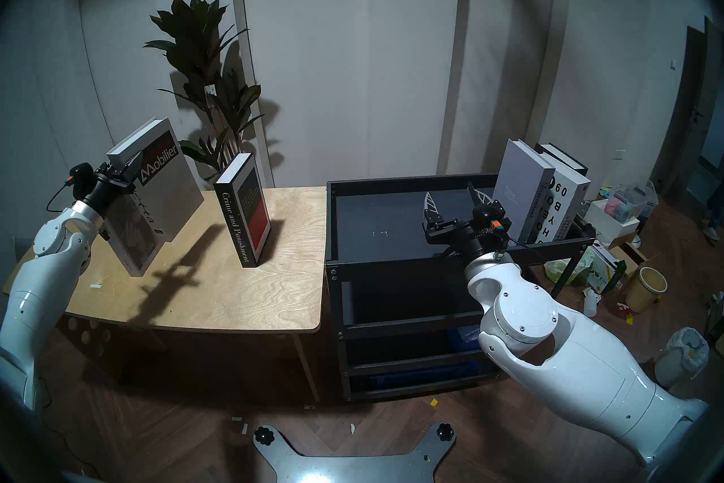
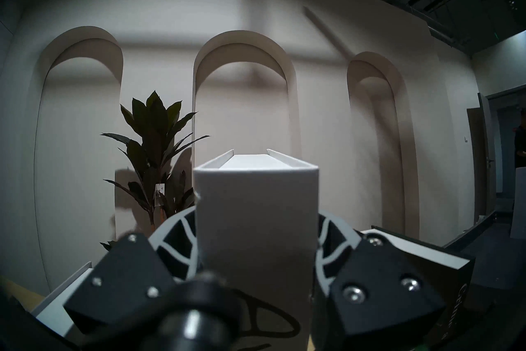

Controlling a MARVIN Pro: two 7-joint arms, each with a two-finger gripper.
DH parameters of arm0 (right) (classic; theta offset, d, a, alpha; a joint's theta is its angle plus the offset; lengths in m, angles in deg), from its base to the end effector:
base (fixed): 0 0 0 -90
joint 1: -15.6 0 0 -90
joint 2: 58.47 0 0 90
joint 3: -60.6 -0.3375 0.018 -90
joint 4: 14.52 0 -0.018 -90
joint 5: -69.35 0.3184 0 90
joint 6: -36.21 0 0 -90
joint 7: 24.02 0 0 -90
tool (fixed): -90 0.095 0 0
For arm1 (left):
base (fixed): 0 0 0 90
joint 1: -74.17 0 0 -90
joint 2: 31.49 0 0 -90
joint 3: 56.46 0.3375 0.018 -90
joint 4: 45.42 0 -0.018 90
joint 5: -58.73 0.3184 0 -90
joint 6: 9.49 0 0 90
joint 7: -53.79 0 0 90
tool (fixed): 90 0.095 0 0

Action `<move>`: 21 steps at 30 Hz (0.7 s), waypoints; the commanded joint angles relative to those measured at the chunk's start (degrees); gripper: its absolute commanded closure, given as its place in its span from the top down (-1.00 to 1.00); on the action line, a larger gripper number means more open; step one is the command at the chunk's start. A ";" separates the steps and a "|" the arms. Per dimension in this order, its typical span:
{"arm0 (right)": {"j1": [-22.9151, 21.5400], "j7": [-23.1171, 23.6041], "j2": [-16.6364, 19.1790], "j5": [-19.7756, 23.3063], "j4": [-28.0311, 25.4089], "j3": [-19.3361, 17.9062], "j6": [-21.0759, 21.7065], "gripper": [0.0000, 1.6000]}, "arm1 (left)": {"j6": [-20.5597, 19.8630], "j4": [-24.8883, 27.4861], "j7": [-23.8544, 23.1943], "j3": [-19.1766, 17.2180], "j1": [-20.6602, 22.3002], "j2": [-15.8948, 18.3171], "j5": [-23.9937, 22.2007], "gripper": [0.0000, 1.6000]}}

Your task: Move the books from the display table onto the shelf, standing them upright with spines facing out and tallest at one end

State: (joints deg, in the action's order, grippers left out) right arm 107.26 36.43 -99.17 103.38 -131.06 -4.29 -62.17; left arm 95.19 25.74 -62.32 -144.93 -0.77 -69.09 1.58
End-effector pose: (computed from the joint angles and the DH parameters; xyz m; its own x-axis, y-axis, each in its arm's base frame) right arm 0.3672 -0.0622 -0.2288 -0.1865 0.0423 0.9815 0.1166 -0.9911 0.0649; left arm 0.4654 0.3390 -0.1652 -0.3063 0.0385 0.9511 -0.1950 -0.9805 -0.0231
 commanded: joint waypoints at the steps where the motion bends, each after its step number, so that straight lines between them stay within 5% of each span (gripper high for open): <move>1: -0.35 0.02 0.21 -0.11 -1.58 -0.40 -0.20 1.00 | -1.50 5.99 2.50 -4.11 -0.34 2.00 -2.63 -1.00; 12: -0.39 -0.34 0.44 -0.08 -1.67 -0.22 -0.19 1.00 | -6.18 14.66 9.15 -6.73 -0.66 4.89 -1.97 -1.00; 21: -0.47 -0.64 0.58 -0.09 -1.60 -0.04 -0.20 1.00 | -13.45 21.99 16.26 -6.79 4.47 7.57 -1.36 -1.00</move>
State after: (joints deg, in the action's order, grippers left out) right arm 107.26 35.60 -98.48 103.34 -131.72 -4.15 -62.16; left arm 85.17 41.74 -50.04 -150.40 -1.63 -64.75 -0.32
